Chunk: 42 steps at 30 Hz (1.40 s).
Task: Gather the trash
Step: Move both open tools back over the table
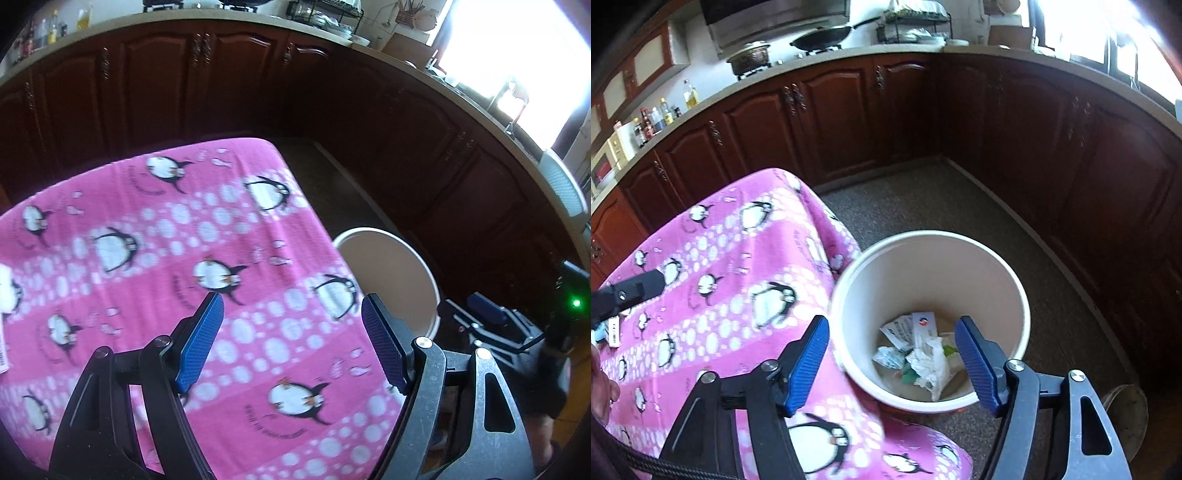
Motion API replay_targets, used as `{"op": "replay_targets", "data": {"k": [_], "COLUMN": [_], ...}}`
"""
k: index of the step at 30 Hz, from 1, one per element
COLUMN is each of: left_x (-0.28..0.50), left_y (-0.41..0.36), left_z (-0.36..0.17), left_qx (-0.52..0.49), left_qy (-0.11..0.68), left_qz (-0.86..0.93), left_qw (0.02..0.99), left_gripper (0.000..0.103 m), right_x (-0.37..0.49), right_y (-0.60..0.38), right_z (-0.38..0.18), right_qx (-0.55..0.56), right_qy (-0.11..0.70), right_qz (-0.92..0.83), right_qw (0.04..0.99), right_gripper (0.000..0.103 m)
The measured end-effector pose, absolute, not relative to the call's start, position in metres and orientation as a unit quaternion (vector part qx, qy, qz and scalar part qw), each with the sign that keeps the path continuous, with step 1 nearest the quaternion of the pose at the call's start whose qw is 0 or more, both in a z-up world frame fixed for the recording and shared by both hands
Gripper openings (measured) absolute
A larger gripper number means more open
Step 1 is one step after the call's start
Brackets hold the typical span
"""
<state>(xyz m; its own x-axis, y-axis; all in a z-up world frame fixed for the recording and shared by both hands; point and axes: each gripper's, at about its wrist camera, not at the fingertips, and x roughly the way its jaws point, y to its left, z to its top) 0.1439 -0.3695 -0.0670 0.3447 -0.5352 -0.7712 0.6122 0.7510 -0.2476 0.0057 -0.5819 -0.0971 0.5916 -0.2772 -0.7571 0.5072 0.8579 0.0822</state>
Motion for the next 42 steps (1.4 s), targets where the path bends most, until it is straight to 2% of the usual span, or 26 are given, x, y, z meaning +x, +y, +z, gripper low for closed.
{"op": "replay_targets", "data": {"k": [3,17,30,42], "left_x": [0.143,0.135,0.135,0.145], "left_y": [-0.355,-0.272,-0.151,-0.034], "left_z": [-0.066,-0.046,-0.021,-0.018], "left_qx": [0.048,0.040,0.002,-0.038], "left_qy": [0.444,0.404,0.362,0.359], "left_qz": [-0.339,-0.288,-0.213,-0.137], "left_qw": [0.828,0.867,0.908,0.923], "left_gripper": [0.076,0.077,0.077,0.077], "right_x": [0.010,0.031,0.067,0.111], "right_y": [-0.565,-0.493,-0.388,-0.301], "right_z": [-0.090,-0.067,-0.040,-0.034], "right_qx": [0.137,0.121,0.076,0.044], "right_qy": [0.385,0.363,0.336,0.340], "right_qz": [-0.219,-0.184,-0.111,-0.036], "right_qw": [0.886,0.906,0.932,0.939], "right_gripper": [0.076,0.080,0.084,0.086]}}
